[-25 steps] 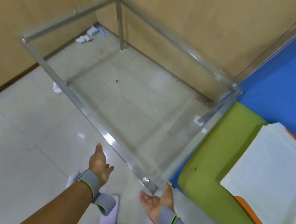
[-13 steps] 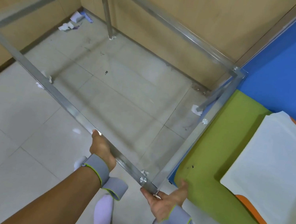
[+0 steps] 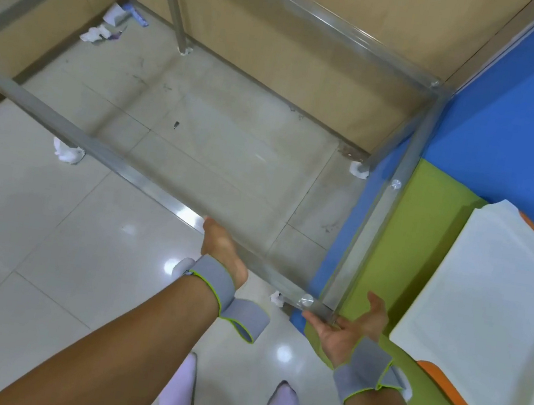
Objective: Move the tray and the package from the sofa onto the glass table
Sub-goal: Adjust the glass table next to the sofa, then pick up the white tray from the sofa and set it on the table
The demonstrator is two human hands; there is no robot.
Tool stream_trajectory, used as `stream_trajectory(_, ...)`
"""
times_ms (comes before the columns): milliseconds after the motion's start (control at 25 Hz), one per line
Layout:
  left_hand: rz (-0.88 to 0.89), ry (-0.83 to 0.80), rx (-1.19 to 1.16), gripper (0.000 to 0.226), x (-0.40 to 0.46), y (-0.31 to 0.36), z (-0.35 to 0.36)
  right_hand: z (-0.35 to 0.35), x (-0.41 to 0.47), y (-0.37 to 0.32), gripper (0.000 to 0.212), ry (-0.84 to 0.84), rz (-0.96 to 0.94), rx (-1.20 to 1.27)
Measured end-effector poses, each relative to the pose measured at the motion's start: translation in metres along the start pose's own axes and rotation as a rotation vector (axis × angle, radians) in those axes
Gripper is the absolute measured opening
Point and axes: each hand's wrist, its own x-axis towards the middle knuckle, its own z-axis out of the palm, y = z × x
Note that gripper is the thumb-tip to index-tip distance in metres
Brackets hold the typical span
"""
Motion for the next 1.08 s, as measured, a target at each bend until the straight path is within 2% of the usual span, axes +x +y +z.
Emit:
stream_trajectory(240, -0.040, 0.057, 0.077, 0.077, 0.011, -0.004, 0.006, 0.003, 0.002, -0.007, 0.077, 0.032, -0.010, -0.055)
stream_trajectory(320, -0.029, 0.027, 0.104, 0.070, -0.002, -0.004, 0.008, 0.002, 0.002, -0.008, 0.073, 0.025, -0.001, -0.076)
stream_trajectory(440, 0.059, 0.002, 0.158, 0.057, -0.019, -0.003, 0.021, 0.000, -0.002, -0.019, 0.076, 0.028, 0.027, -0.249)
stream_trajectory(600, 0.191, 0.016, 0.333, 0.060, -0.060, -0.020, 0.065, -0.017, 0.004, -0.071, 0.084, 0.078, -0.169, -0.423)
stream_trajectory(680, 0.243, -0.004, 0.437, 0.061, -0.082, -0.042, 0.088, -0.028, 0.004, -0.109, 0.077, 0.065, -0.188, -0.457)
stream_trajectory(800, 0.231, -0.164, 0.591, 0.067, -0.113, -0.102, 0.136, -0.058, -0.009, -0.183, 0.068, 0.041, -0.253, -0.364)
stream_trajectory(920, 0.192, -0.353, 0.762, 0.069, -0.126, -0.160, 0.171, -0.091, -0.007, -0.241, 0.027, 0.041, -0.328, -0.333)
stream_trajectory(1000, 0.223, -0.417, 0.902, 0.071, -0.131, -0.203, 0.189, -0.117, -0.003, -0.278, 0.032, 0.097, -0.357, -0.329)
stream_trajectory(1080, 0.259, -0.416, 1.039, 0.072, -0.130, -0.240, 0.203, -0.139, 0.008, -0.306, 0.025, 0.167, -0.409, -0.346)
